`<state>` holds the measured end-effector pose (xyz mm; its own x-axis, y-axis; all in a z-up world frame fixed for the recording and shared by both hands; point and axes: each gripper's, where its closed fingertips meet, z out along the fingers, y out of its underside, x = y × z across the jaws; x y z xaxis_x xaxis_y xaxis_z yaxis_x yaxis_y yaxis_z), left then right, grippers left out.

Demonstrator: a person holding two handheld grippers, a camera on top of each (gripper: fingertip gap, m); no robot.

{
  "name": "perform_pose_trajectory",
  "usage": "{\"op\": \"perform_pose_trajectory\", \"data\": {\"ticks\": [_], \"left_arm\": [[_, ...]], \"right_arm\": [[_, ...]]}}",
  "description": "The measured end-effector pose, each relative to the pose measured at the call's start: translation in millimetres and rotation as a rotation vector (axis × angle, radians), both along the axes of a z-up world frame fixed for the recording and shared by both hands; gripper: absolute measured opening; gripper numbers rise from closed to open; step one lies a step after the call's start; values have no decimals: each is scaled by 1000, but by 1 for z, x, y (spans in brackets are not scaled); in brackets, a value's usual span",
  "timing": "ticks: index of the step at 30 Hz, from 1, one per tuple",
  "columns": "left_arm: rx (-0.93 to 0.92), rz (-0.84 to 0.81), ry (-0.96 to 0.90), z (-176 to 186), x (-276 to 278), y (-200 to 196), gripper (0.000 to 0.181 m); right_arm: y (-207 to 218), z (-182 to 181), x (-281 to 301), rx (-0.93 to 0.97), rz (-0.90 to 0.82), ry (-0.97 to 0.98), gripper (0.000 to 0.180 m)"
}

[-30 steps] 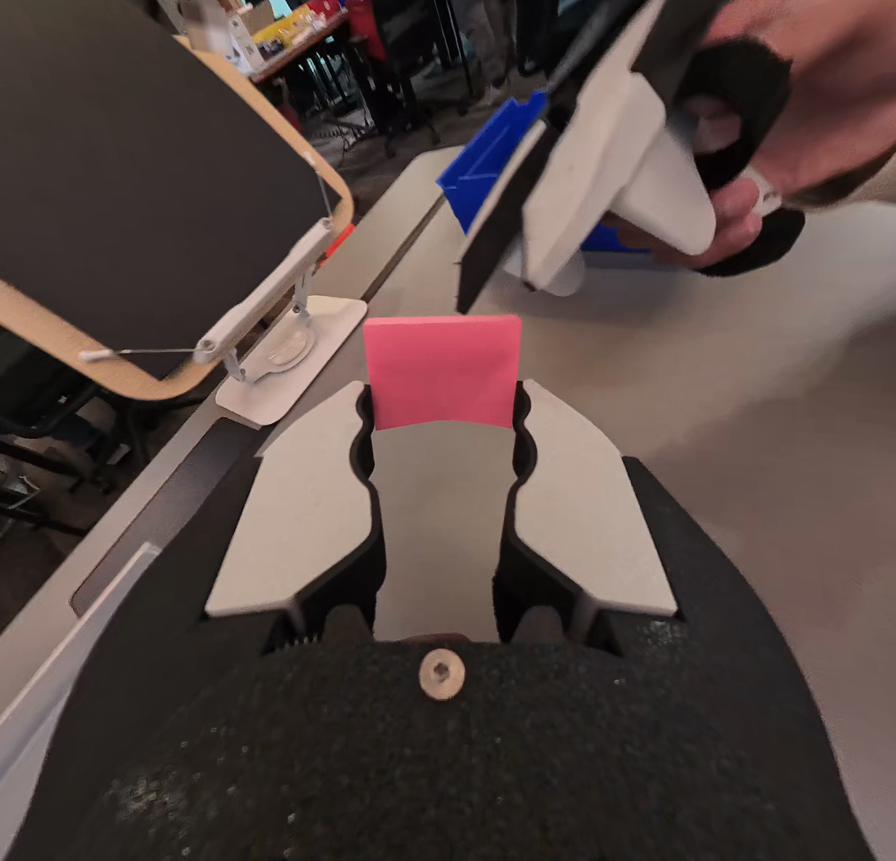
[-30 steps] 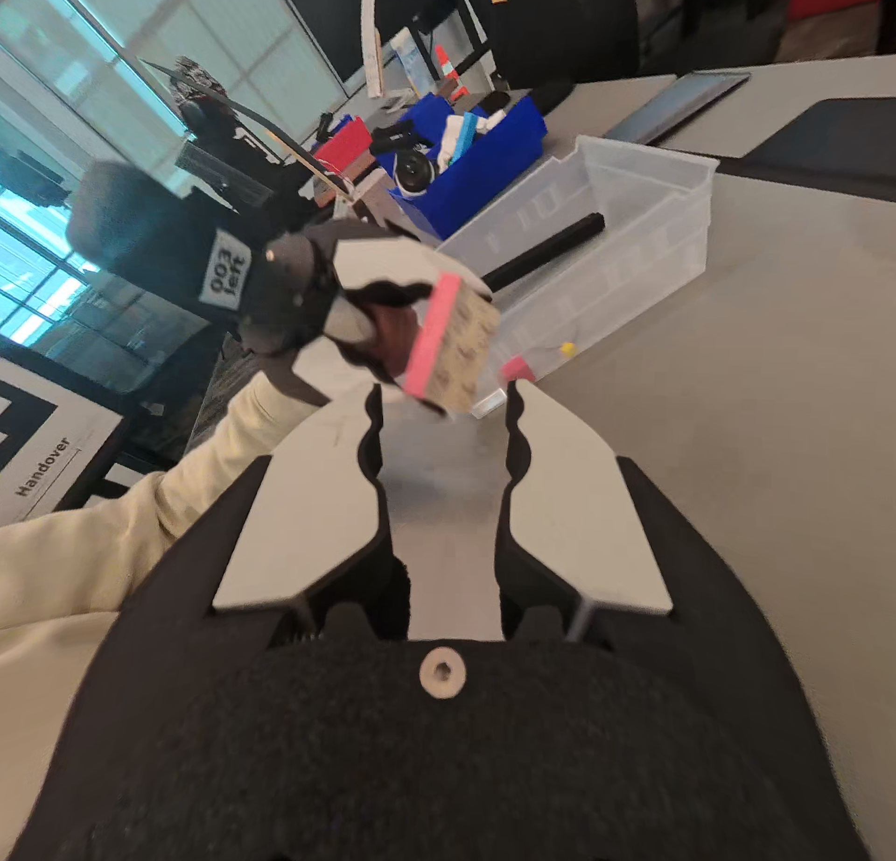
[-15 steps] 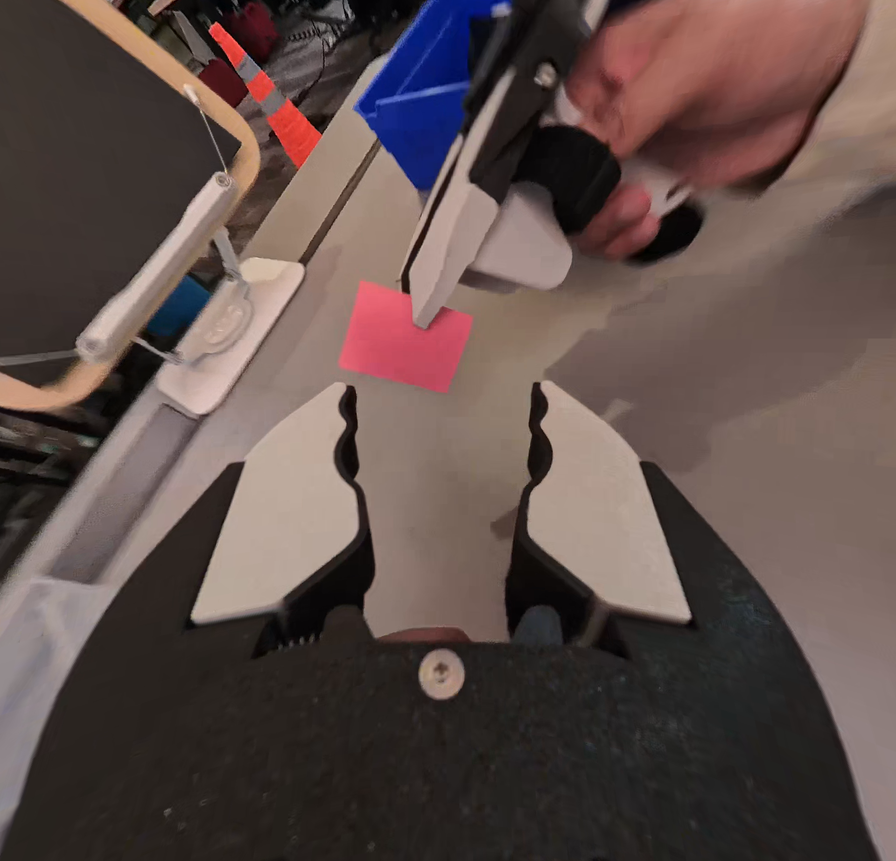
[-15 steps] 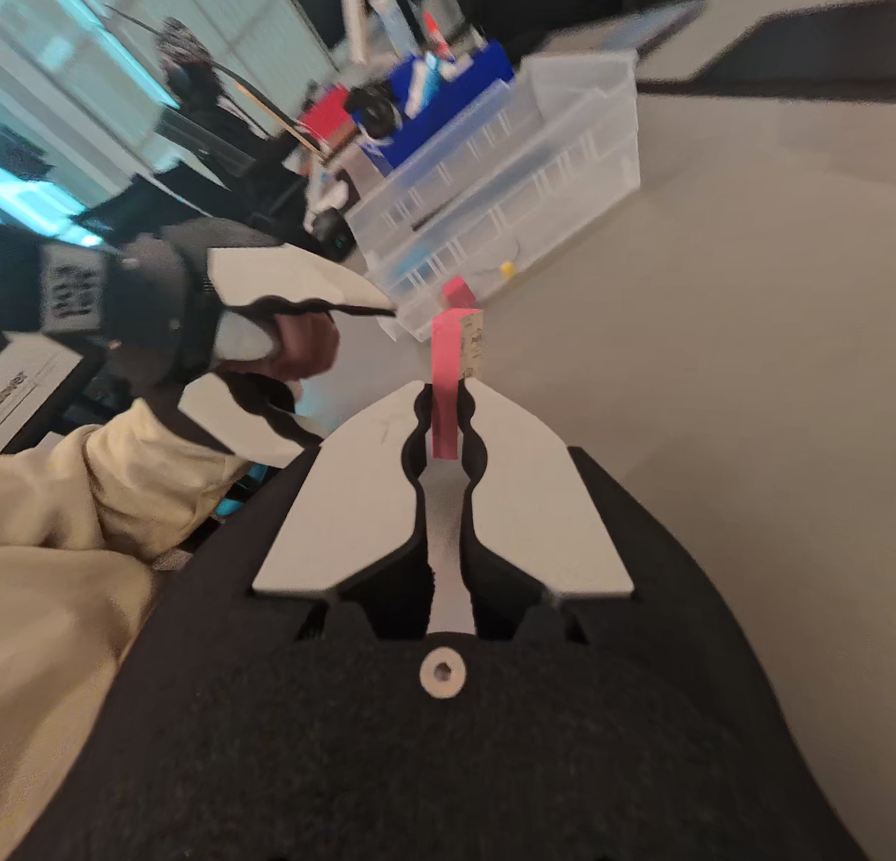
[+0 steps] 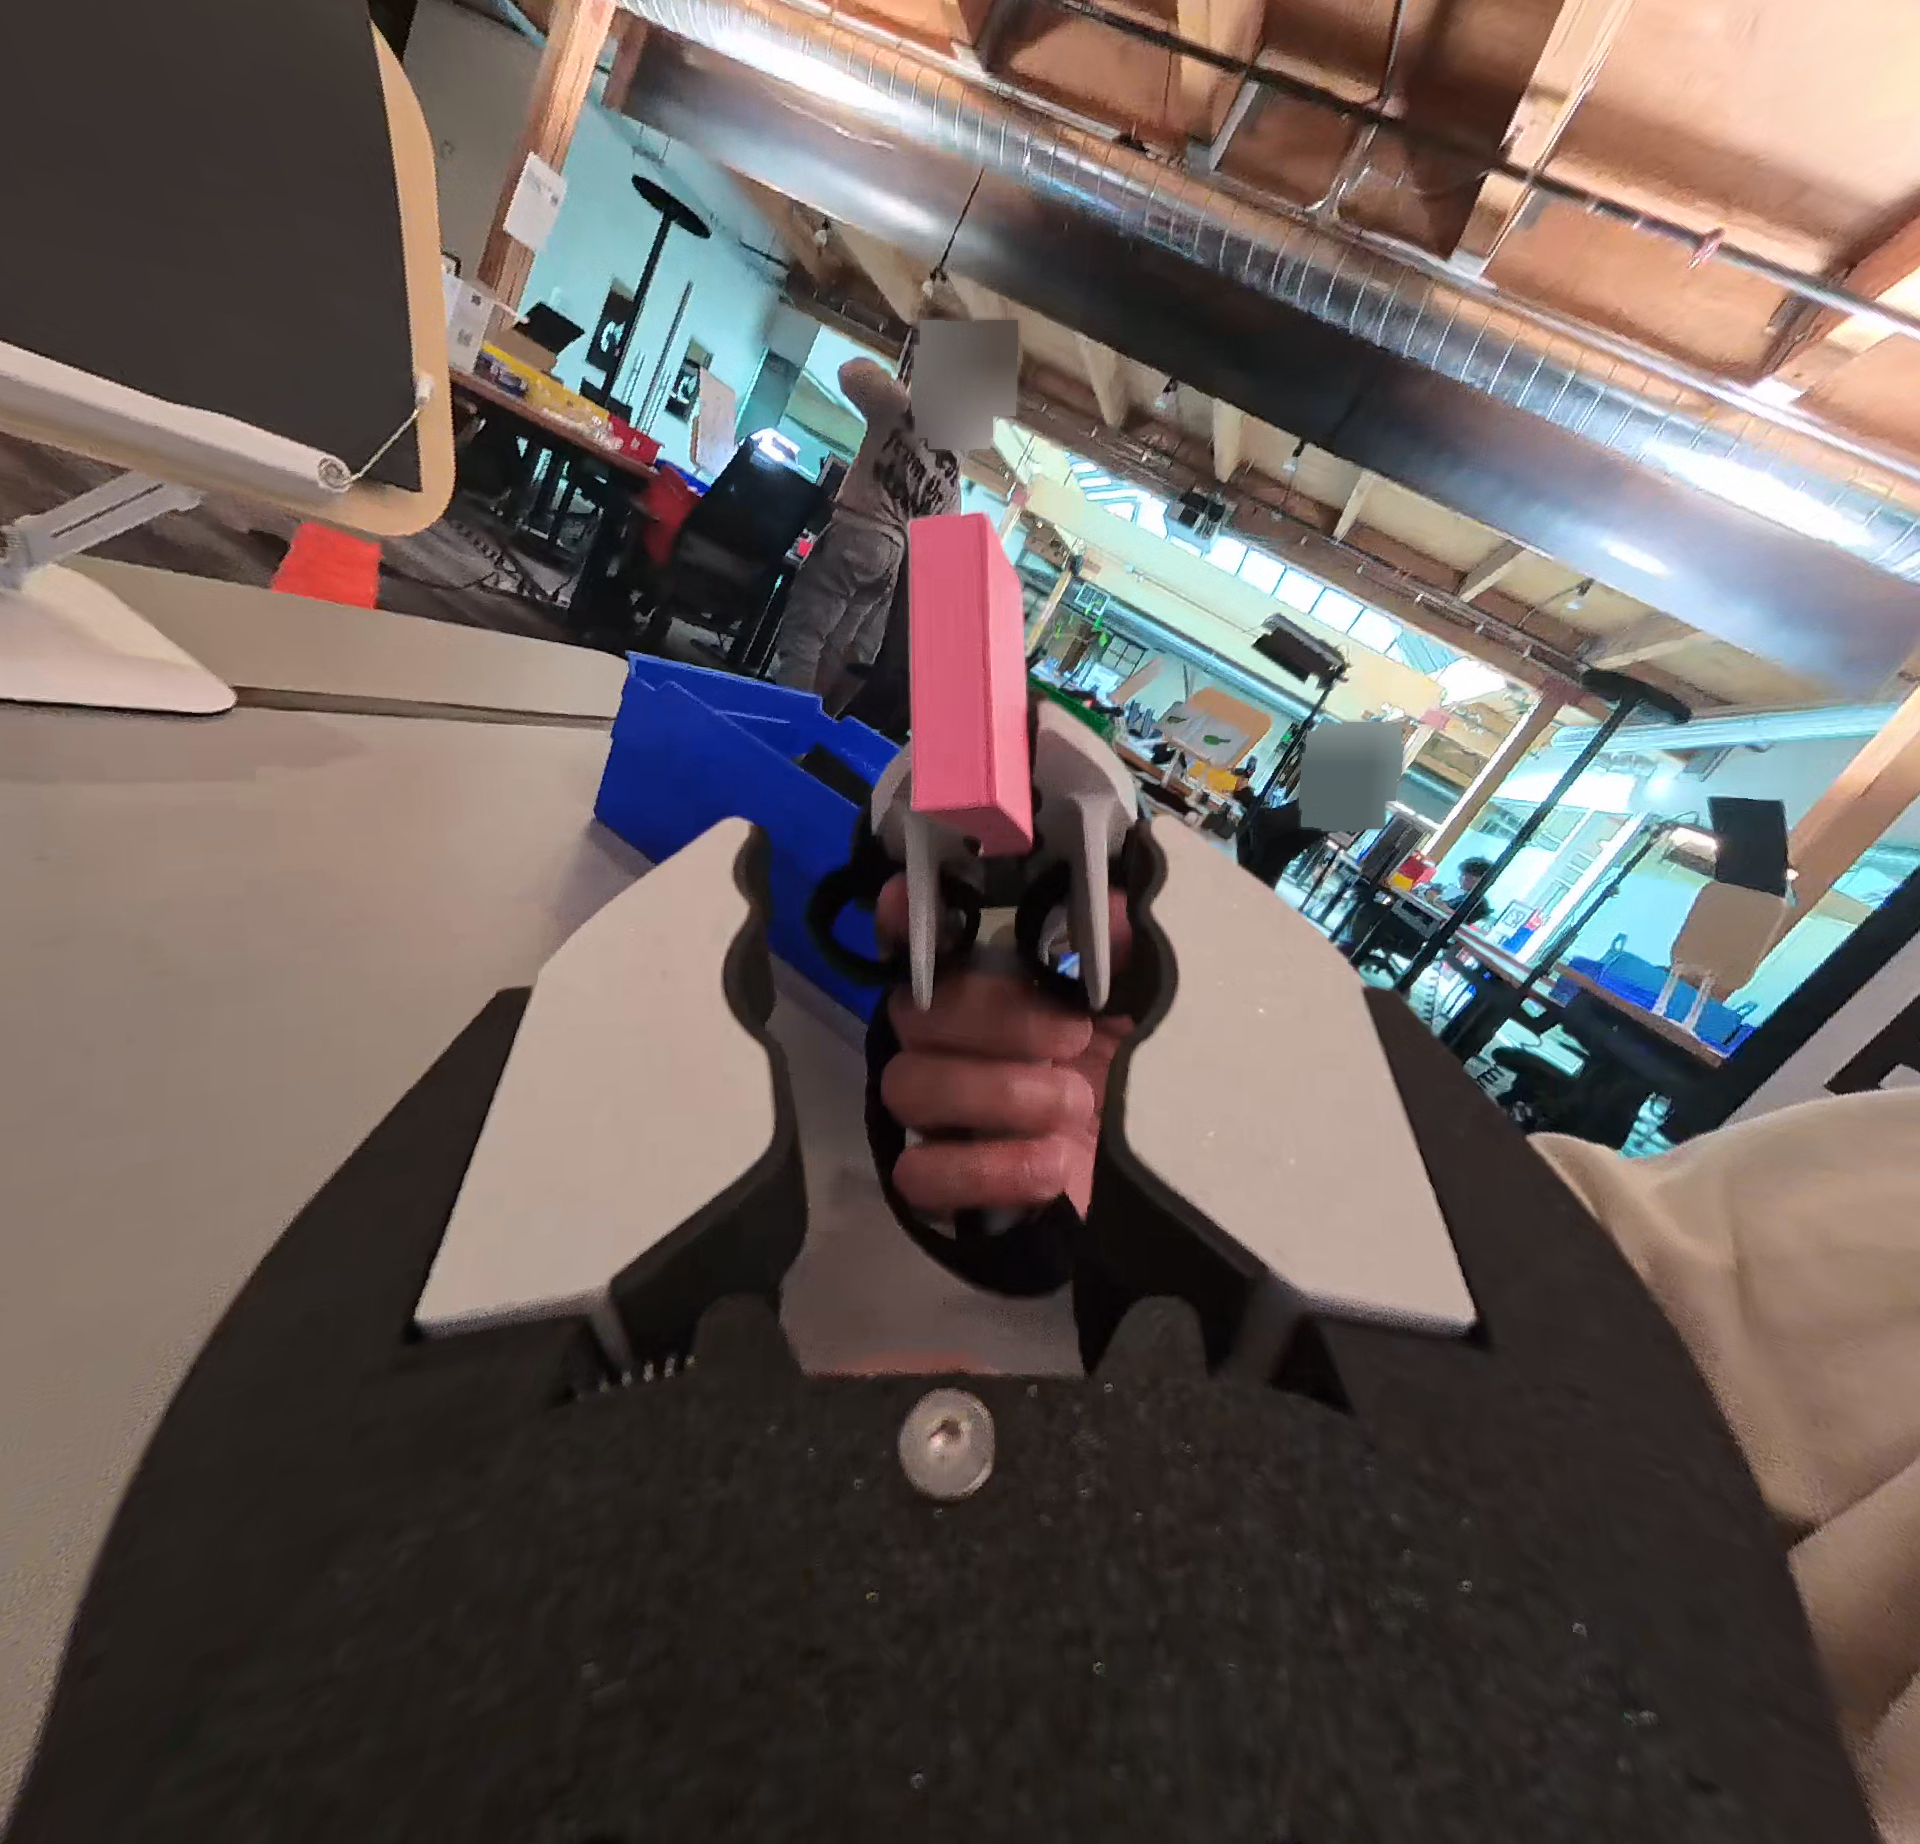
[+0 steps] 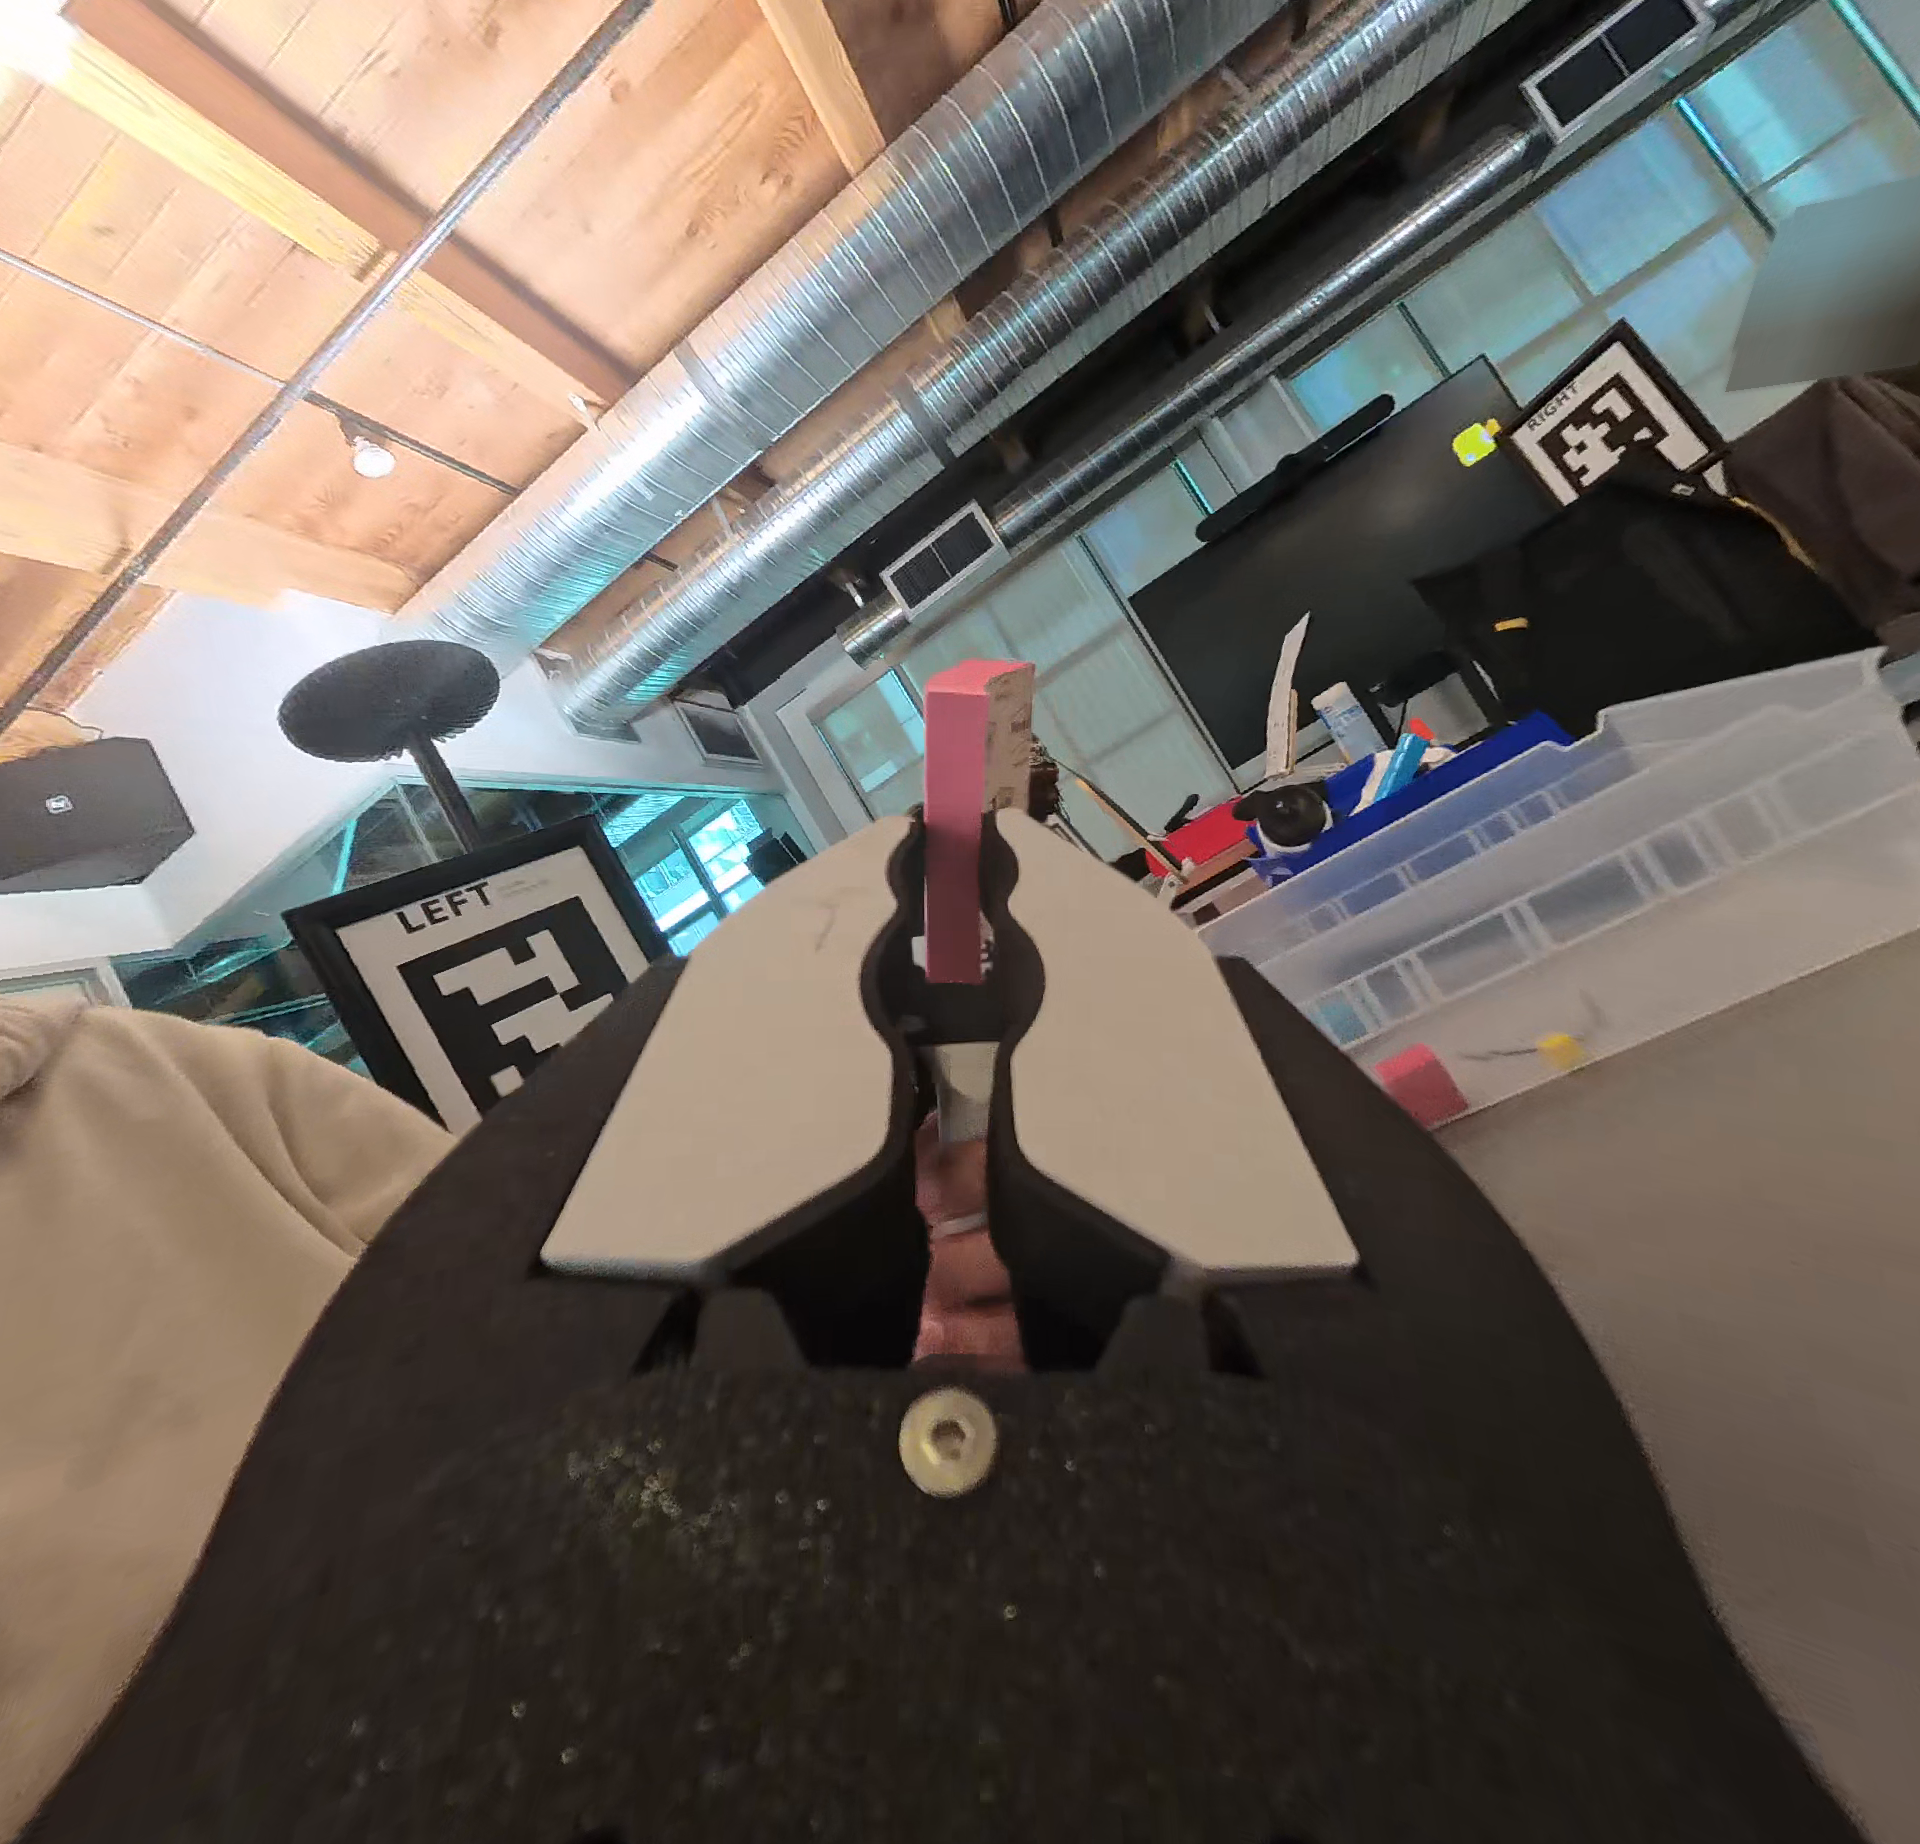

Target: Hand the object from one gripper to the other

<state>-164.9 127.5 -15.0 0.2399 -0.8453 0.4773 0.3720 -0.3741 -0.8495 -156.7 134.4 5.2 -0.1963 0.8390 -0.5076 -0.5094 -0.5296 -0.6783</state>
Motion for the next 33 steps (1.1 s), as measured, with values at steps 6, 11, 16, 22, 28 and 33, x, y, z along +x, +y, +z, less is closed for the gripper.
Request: {"op": "perform_pose_trajectory", "data": {"ticks": [6, 11, 16, 22, 28, 33], "left_arm": [[-21, -2, -55, 1, 1, 2, 51], [-49, -20, -76, -2, -1, 4, 28], [-76, -112, -8, -9, -3, -1, 9], [-258, -206, 237, -34, -30, 8, 9], [-664, -361, 392, -57, -44, -1, 9], [-935, -530, 378, -64, -30, -14, 9]], "right_arm": [[-4, -5, -14, -27, 21, 12, 9], [-2, -8, -14, -41, 23, 10, 9], [2, -22, -17, -25, -11, -86, 11], [10, -32, -3, 269, -204, -394, 46], [18, -66, 1, 812, -433, -945, 64], [-3, -80, -18, 1001, -362, -1096, 68]]}}
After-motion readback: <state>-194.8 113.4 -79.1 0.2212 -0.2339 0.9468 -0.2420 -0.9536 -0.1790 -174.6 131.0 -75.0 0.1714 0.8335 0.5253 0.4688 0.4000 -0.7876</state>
